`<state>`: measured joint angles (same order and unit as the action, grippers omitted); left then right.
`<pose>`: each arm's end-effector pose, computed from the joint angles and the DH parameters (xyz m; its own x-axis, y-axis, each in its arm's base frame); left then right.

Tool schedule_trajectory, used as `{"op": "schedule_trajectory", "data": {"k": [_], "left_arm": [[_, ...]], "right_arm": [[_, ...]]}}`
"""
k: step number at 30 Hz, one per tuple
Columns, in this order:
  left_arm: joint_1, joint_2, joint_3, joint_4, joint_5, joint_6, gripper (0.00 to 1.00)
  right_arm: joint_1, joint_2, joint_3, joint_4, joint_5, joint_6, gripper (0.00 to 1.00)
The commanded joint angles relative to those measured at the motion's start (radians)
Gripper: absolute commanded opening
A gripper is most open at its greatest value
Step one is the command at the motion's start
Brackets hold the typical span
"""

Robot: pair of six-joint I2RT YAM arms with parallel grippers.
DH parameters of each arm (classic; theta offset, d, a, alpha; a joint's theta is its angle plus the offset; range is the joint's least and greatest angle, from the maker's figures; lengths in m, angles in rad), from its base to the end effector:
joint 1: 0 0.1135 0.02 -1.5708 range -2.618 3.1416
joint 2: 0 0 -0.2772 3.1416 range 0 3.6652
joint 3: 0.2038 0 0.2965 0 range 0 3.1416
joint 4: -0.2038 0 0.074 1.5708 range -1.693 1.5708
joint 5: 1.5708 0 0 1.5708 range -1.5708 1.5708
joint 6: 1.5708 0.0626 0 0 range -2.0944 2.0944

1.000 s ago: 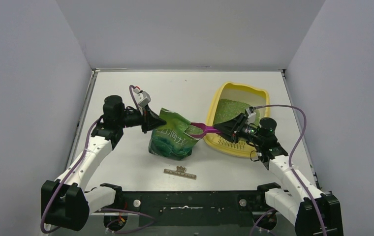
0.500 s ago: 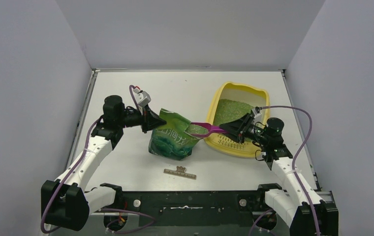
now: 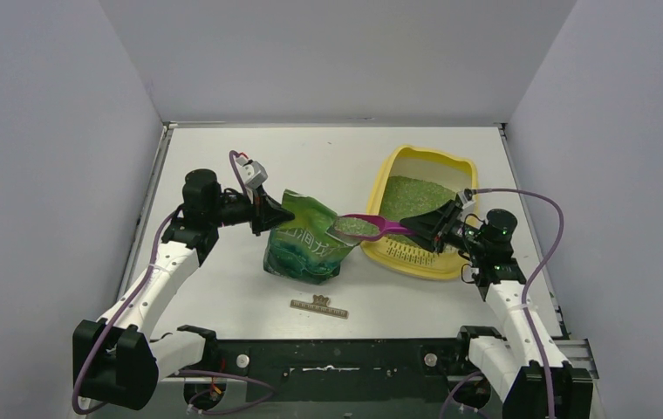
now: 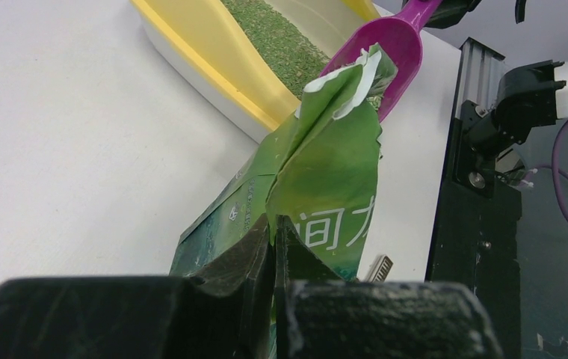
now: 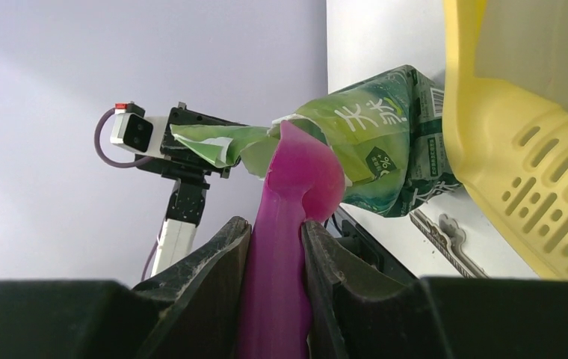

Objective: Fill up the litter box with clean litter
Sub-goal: 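Scoop the cat litter from the cat litter bag.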

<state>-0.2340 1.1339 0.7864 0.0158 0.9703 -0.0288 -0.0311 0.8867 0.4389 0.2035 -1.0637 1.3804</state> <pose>0.2794 -0.1197 0.2866 -0.3423 0.0649 -0.9374 0.8804 0.3708 -0.2958 0.2354 0.0474 0.2314 -0.8634 0.5040 0.0240 0.0798 0.0895 0.9928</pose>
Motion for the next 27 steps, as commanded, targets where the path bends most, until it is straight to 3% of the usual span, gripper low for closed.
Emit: {"op": "schedule_trajectory", "data": {"k": [1,27], "left_arm": [[-0.005,-0.013,0.028,0.044,-0.005,0.010,0.00],[-0.021,-0.024,0.017,0.031,-0.052,0.024,0.00]], "right_arm": [[-0.027,-0.039,0.056,0.029,-0.050,0.001,0.00],[-0.175,-0.088,0.049,0.050,-0.098,0.030,0.00]]}}
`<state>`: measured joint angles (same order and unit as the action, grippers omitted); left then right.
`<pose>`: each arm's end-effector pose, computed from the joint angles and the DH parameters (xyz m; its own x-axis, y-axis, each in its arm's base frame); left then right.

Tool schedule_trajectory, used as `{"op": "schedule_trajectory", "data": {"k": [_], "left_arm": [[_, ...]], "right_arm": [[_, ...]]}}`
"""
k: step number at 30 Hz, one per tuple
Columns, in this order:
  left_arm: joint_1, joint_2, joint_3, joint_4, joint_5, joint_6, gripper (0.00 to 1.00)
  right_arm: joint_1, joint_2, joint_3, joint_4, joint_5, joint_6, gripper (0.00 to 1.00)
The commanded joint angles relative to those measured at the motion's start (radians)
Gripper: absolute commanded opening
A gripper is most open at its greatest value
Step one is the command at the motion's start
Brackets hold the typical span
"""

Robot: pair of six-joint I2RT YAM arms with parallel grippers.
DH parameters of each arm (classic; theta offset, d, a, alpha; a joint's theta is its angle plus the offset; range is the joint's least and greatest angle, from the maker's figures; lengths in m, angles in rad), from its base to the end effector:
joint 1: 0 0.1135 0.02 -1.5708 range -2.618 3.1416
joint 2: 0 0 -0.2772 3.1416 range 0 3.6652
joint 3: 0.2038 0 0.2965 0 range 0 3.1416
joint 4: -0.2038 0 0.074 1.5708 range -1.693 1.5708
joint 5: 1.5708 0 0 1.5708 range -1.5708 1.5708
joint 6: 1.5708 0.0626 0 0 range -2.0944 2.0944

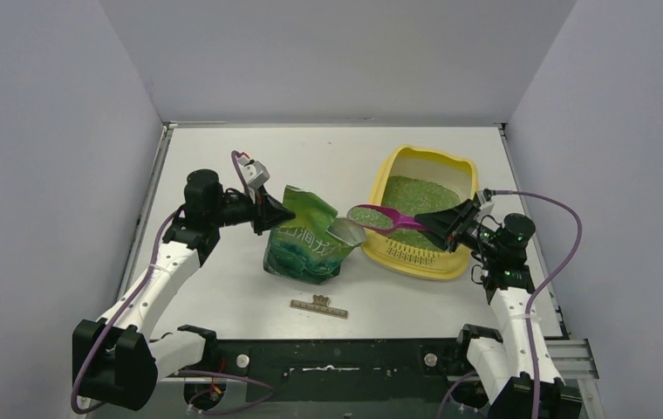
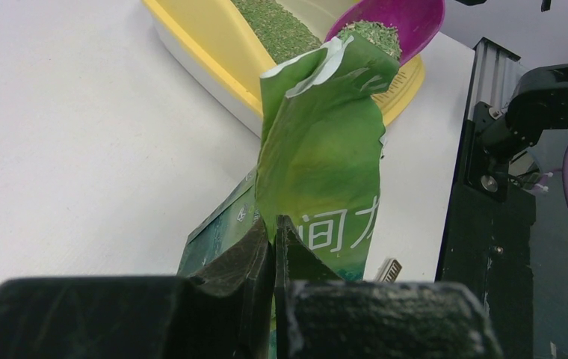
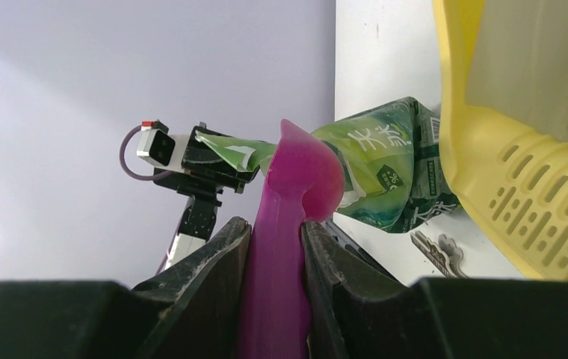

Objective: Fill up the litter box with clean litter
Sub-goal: 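Scoop the cat litter from the cat litter bag, then pour the cat litter into the litter box.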

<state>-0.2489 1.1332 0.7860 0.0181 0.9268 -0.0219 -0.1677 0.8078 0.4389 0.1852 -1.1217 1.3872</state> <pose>0.2800 -0.1228 0.2861 -0.3325 0.0709 -0.9404 0.8743 0.3971 -0.2791 0.2267 0.0188 0.2466 -0.8202 0.5718 -0.0177 0.0309 0.0752 0.9967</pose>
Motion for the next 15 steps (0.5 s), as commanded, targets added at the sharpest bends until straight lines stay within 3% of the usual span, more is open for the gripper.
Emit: {"op": "schedule_trajectory", "data": {"k": [1,15], "left_arm": [[-0.007,-0.023,0.017,0.027,-0.009,0.017,0.00],[-0.006,-0.030,0.030,-0.010,-0.010,0.054,0.00]], "right_arm": [[-0.047,-0.004,0.050,0.077,-0.037,0.026,0.00],[-0.266,0.152,0.106,0.170,-0.043,0.029,0.00]]}}
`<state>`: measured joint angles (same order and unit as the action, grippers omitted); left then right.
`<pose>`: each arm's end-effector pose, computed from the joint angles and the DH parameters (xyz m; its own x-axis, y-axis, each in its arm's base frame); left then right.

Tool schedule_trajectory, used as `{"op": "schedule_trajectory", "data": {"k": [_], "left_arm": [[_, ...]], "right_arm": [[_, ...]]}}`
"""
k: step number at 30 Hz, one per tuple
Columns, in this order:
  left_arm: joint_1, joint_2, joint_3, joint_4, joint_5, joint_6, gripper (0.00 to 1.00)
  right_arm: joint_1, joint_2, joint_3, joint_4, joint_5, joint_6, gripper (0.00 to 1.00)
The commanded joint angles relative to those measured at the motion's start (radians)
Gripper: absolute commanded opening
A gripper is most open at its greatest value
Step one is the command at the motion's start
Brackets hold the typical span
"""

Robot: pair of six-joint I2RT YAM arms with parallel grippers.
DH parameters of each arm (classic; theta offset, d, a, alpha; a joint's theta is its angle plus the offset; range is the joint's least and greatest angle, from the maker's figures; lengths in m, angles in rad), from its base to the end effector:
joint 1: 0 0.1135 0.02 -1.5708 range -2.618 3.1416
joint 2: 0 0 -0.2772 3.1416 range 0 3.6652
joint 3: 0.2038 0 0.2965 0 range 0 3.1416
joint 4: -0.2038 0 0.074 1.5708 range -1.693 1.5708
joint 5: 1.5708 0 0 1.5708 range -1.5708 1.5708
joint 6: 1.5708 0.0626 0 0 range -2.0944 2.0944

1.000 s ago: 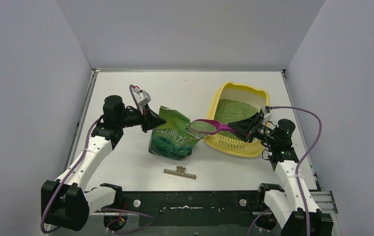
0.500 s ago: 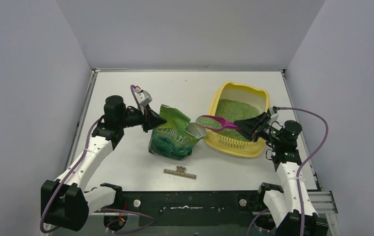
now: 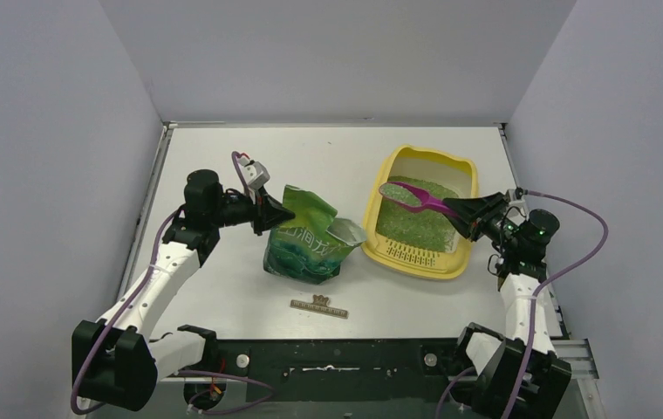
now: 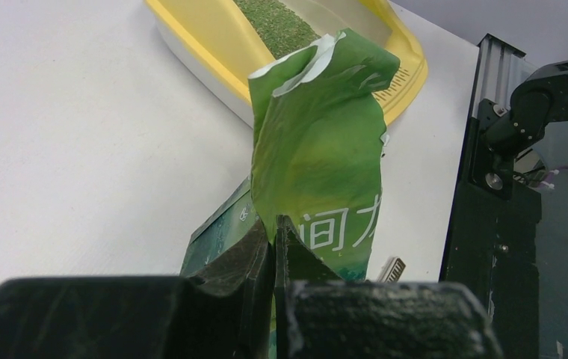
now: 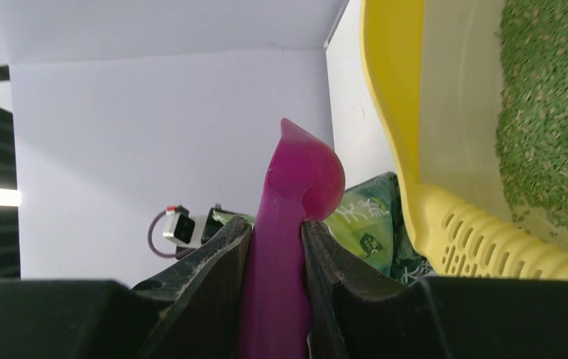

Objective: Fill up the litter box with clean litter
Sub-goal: Pour the cat litter into the litter box.

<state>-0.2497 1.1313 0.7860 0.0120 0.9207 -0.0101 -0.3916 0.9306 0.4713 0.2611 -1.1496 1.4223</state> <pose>0.2797 -0.1227 0.2859 -0.3259 0.0768 -0.9423 0.8752 0.4014 -0.2700 0.2426 -0.0384 0.2413 -0.6905 0.7226 0.0327 0.0807 0.0321 0.9962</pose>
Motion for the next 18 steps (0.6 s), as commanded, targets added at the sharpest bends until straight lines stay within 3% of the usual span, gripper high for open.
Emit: {"op": "schedule_trajectory", "data": {"k": [1,8,12,18], "left_arm": [[-0.005,-0.030,0.030,-0.004,-0.004,0.042,0.00],[-0.006,-0.036,0.038,-0.010,-0.003,0.042,0.03],[-0.005,-0.045,0.043,-0.010,-0.011,0.036,0.25],[0.003,-0.073,0.043,-0.044,-0.036,0.038,0.60]], "right_arm": [[-0.049,0.039,0.078,0.101,-0.010,-0.008,0.00],[-0.117,0.107,0.113,0.099,0.040,-0.046,0.00],[-0.142,0.117,0.138,0.036,0.079,-0.089,0.00],[-0.148,0.096,0.217,-0.227,0.181,-0.283,0.00]]}}
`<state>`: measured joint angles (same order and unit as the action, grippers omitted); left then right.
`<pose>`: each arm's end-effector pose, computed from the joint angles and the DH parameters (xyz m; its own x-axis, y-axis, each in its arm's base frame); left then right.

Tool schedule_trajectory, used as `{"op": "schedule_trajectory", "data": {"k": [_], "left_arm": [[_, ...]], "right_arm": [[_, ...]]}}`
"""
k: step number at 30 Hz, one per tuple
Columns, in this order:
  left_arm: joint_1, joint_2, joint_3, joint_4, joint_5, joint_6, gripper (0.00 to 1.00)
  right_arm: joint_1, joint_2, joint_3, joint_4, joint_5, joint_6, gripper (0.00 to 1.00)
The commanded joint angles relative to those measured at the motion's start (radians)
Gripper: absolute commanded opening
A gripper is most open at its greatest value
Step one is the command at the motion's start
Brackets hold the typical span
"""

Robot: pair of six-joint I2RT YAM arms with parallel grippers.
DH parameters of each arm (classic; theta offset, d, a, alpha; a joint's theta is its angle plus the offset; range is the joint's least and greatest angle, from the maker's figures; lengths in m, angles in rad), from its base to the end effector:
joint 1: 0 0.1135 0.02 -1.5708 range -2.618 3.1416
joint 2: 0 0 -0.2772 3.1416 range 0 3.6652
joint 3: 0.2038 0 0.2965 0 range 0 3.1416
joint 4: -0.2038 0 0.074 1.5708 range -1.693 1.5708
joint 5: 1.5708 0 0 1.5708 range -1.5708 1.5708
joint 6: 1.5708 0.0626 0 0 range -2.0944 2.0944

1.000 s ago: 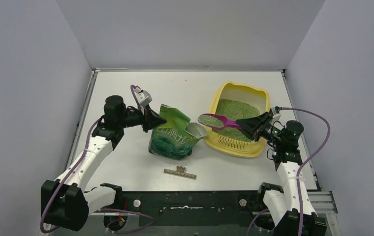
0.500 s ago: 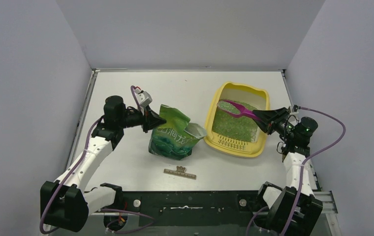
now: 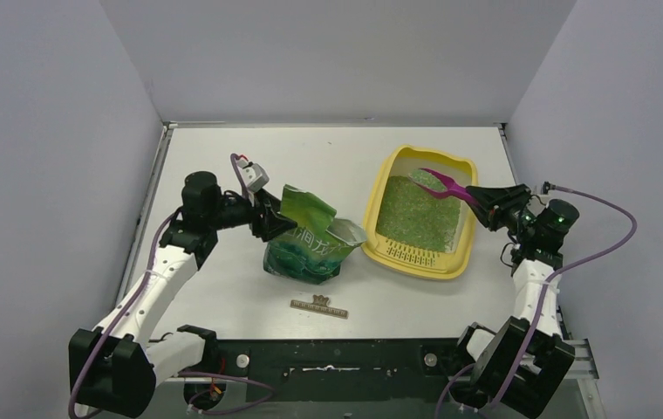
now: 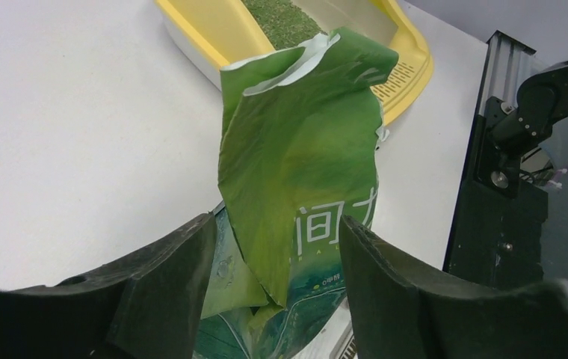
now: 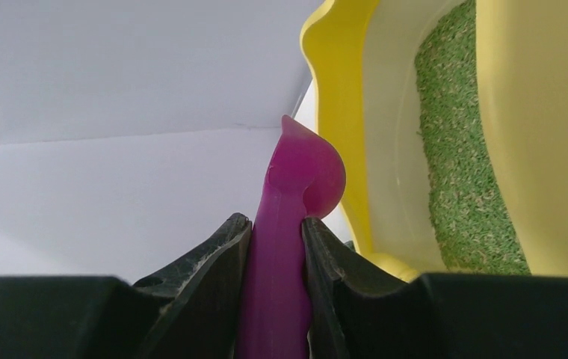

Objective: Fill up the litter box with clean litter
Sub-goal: Pour the cat litter into the litter box.

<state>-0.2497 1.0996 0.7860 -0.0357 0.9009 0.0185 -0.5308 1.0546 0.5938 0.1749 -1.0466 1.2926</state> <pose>0.2737 -0.1204 0.2894 -0.3155 0.0923 -0.9444 0.8731 0.4180 -0.2508 0.2611 -0.0905 0.2495 -0.5119 0.8586 -0.0287 0.1067 0.0967 0.9896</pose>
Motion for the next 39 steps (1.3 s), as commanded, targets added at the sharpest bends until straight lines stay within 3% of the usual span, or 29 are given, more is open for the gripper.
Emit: {"op": "schedule_trajectory", "data": {"k": [1,5,20,39], "left_arm": [[0.006,-0.047,0.044,-0.001,-0.028,0.010,0.70],[0.011,-0.068,0.062,-0.050,-0.121,0.020,0.87],[0.008,-0.147,0.114,-0.225,-0.577,0.042,0.90],[0.001,-0.515,-0.142,-0.125,-0.893,0.047,0.92]], "right_arm": [[-0.008,-0.028,0.104,-0.169,0.092,-0.182,0.00],[-0.008,-0.018,0.124,-0.233,0.137,-0.225,0.00],[0.106,0.115,0.283,-0.291,0.306,-0.327,0.00],[0.213,0.257,0.420,-0.234,0.466,-0.302,0.00]]}}
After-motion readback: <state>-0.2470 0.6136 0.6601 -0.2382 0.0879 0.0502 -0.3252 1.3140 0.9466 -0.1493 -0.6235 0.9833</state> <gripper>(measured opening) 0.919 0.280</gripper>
